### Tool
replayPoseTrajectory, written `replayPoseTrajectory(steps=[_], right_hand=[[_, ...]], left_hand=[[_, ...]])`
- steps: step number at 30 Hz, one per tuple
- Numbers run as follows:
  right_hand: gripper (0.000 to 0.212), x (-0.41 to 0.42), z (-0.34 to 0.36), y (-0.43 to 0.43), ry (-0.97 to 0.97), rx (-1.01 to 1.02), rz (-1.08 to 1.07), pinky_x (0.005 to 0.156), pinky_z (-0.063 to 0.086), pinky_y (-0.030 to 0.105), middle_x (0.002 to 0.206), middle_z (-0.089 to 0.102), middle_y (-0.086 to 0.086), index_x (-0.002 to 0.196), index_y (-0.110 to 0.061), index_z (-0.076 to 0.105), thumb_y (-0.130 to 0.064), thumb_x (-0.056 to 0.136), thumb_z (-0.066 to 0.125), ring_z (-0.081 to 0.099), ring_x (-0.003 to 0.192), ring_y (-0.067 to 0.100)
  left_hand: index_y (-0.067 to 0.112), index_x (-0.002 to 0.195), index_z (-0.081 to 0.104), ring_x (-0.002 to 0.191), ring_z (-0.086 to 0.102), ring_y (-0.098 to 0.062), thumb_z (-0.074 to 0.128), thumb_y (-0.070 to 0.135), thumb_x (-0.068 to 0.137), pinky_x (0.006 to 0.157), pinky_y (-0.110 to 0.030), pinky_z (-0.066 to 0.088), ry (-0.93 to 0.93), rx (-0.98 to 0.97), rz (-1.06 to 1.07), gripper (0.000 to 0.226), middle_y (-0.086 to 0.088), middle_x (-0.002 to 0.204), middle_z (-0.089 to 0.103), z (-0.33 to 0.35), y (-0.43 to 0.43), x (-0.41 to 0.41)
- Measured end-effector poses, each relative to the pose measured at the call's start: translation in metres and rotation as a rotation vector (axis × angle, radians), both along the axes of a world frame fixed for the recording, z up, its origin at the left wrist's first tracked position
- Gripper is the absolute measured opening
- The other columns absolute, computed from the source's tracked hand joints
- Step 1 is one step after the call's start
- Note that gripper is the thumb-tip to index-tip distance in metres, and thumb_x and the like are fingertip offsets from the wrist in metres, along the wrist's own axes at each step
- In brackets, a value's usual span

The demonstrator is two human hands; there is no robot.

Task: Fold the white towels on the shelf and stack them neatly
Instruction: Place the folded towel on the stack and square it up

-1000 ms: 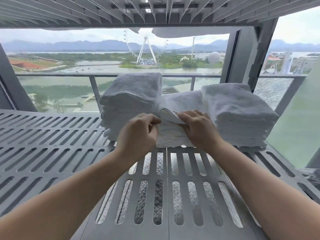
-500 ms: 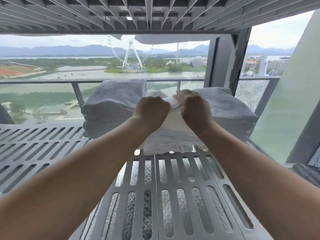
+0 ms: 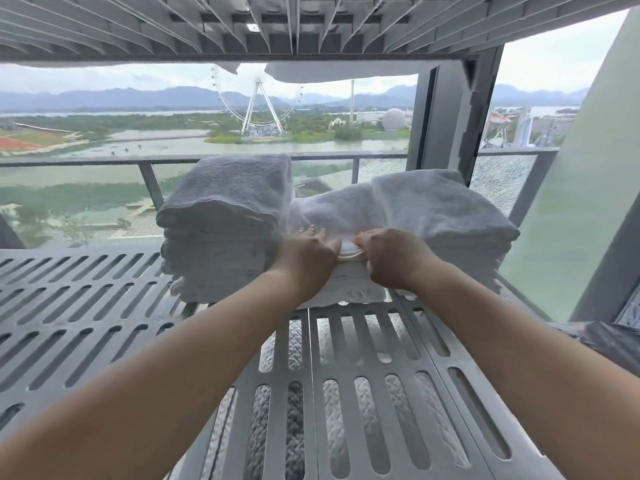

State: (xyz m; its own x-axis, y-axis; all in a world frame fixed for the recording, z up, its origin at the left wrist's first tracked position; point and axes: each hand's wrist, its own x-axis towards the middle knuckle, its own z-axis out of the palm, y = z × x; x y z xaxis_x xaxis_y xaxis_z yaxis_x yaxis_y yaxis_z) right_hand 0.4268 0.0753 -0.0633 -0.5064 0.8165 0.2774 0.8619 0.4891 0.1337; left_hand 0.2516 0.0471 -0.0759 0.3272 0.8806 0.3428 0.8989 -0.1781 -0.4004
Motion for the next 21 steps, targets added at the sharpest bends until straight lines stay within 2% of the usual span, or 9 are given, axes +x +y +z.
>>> replayPoseTrajectory(steps=[3, 4, 6, 8, 9, 11, 13, 17, 21], right_hand=[[0.034, -0.007, 0.030, 0.012, 0.184, -0.149, -0.060, 0.089, 0.054, 0.042, 0.109, 0.072, 0.008, 0.101, -0.018, 0.072, -0.026, 0.087, 0.042, 0.064, 0.099, 0.029], [0.034, -0.012, 0.038, 0.018, 0.230, -0.117, -0.079, 0.091, 0.053, 0.041, 0.112, 0.071, 0.009, 0.101, -0.018, 0.072, -0.026, 0.089, 0.041, 0.063, 0.101, 0.030], [0.039, -0.026, 0.044, 0.034, 0.309, -0.060, -0.082, 0.101, 0.048, 0.039, 0.130, 0.064, 0.011, 0.119, -0.023, 0.069, -0.023, 0.091, 0.041, 0.058, 0.118, 0.030], [0.048, -0.042, 0.042, 0.052, 0.298, -0.150, -0.082, 0.116, 0.034, 0.039, 0.152, 0.045, 0.010, 0.141, -0.026, 0.053, -0.021, 0.095, 0.040, 0.041, 0.140, 0.026], [0.049, -0.050, 0.038, 0.061, 0.241, -0.194, -0.090, 0.121, 0.024, 0.040, 0.160, 0.034, 0.008, 0.148, -0.027, 0.045, -0.027, 0.099, 0.039, 0.029, 0.147, 0.025], [0.056, -0.063, 0.024, 0.076, 0.172, -0.271, -0.152, 0.124, 0.005, 0.046, 0.167, 0.013, 0.004, 0.156, -0.034, 0.029, -0.050, 0.102, 0.032, 0.006, 0.154, 0.025], [0.067, -0.071, 0.010, 0.087, 0.186, -0.317, -0.237, 0.122, -0.005, 0.053, 0.168, 0.000, 0.001, 0.157, -0.042, 0.015, -0.067, 0.096, 0.024, -0.008, 0.154, 0.025], [0.073, -0.077, 0.007, 0.100, 0.212, -0.391, -0.304, 0.121, -0.006, 0.050, 0.169, -0.001, 0.000, 0.159, -0.038, 0.009, -0.071, 0.094, 0.015, -0.004, 0.155, 0.022], [0.066, -0.072, 0.006, 0.106, 0.252, -0.354, -0.259, 0.125, 0.001, 0.038, 0.168, 0.010, 0.001, 0.159, -0.030, 0.020, -0.061, 0.101, 0.022, 0.007, 0.155, 0.017]], left_hand=[[0.015, 0.148, 0.040, 0.146, 0.036, -0.033, 0.035, 0.010, 0.099, 0.121, -0.042, 0.025, -0.110, 0.002, -0.033, 0.049, -0.019, 0.156, 0.039, -0.008, -0.004, -0.002], [0.016, 0.152, 0.034, 0.148, 0.032, -0.034, 0.034, 0.012, 0.099, 0.123, -0.042, 0.021, -0.152, -0.003, -0.036, 0.053, -0.019, 0.159, 0.035, -0.012, -0.006, -0.002], [0.017, 0.156, 0.026, 0.151, 0.025, -0.034, 0.032, 0.017, 0.100, 0.124, -0.043, 0.015, -0.201, -0.020, -0.029, 0.057, -0.018, 0.163, 0.028, -0.022, -0.008, -0.002], [0.018, 0.157, 0.026, 0.151, 0.024, -0.032, 0.032, 0.024, 0.101, 0.124, -0.042, 0.014, -0.240, -0.004, -0.041, 0.056, -0.016, 0.163, 0.028, -0.029, -0.009, -0.003], [0.019, 0.157, 0.028, 0.151, 0.026, -0.031, 0.034, 0.027, 0.101, 0.124, -0.041, 0.016, -0.265, 0.007, -0.058, 0.057, -0.015, 0.163, 0.030, -0.031, -0.009, -0.004], [0.018, 0.157, 0.028, 0.150, 0.028, -0.030, 0.035, 0.035, 0.101, 0.123, -0.040, 0.018, -0.286, 0.012, -0.097, 0.059, -0.013, 0.162, 0.032, -0.034, -0.010, -0.009], [0.018, 0.158, 0.026, 0.150, 0.027, -0.028, 0.033, 0.043, 0.101, 0.122, -0.041, 0.020, -0.263, -0.002, -0.094, 0.062, -0.011, 0.163, 0.030, -0.036, -0.010, -0.013], [0.012, 0.159, 0.013, 0.153, 0.016, -0.030, 0.035, 0.056, 0.099, 0.123, -0.042, 0.011, -0.211, -0.046, -0.048, 0.079, -0.014, 0.166, 0.018, -0.035, -0.006, -0.009], [0.011, 0.160, -0.001, 0.154, 0.003, -0.034, 0.039, 0.080, 0.084, 0.123, -0.046, 0.004, -0.108, -0.118, -0.025, 0.110, -0.019, 0.167, 0.005, -0.032, -0.002, -0.010]])
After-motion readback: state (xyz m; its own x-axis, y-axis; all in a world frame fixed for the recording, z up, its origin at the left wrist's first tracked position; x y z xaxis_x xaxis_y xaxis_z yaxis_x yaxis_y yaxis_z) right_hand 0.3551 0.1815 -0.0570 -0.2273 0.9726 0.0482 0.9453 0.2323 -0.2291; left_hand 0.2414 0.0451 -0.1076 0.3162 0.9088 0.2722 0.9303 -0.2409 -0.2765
